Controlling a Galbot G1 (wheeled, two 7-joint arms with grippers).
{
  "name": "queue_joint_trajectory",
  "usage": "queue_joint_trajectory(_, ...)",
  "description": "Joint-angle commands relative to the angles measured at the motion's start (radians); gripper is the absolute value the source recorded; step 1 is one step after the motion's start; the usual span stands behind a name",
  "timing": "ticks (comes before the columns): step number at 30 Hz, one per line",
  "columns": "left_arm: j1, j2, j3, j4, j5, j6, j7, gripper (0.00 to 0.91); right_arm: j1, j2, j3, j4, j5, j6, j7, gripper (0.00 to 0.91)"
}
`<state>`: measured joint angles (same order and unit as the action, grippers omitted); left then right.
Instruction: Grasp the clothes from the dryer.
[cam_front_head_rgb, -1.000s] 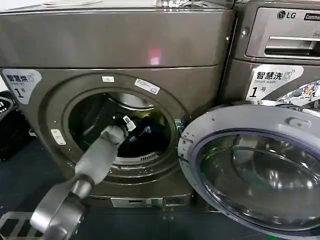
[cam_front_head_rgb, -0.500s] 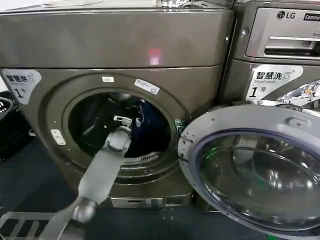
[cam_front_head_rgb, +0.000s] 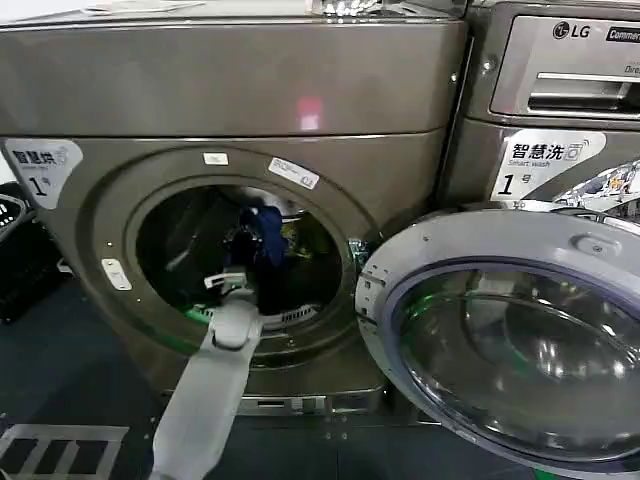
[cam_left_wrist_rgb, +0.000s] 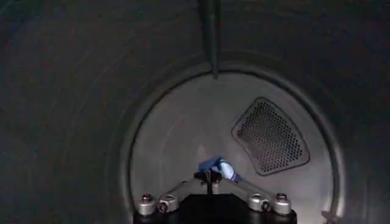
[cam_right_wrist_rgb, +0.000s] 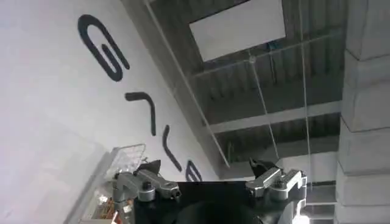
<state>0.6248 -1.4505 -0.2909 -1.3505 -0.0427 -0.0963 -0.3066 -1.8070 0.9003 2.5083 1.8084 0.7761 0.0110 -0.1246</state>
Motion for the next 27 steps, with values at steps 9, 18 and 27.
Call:
queue_joint_trajectory(9,0.034,0.013,-0.012,-0.046,-0.017,0.034,0.089,0.0,-0.008,-0.003,0.013,-0.002,0.01,0.005,0.005,0.907)
queue_joint_trajectory(18,0.019,0.004,-0.009,-0.028,-0.019,0.031,0.095,0.0,-0.004,0.003,0.02,0.006,0.006,-0.004,-0.008,0.907)
queue_joint_trajectory(27,0.015,0.001,-0.011,-0.014,-0.014,0.029,0.098,0.0,0.003,0.004,0.015,0.001,0.001,-0.008,-0.017,0.907)
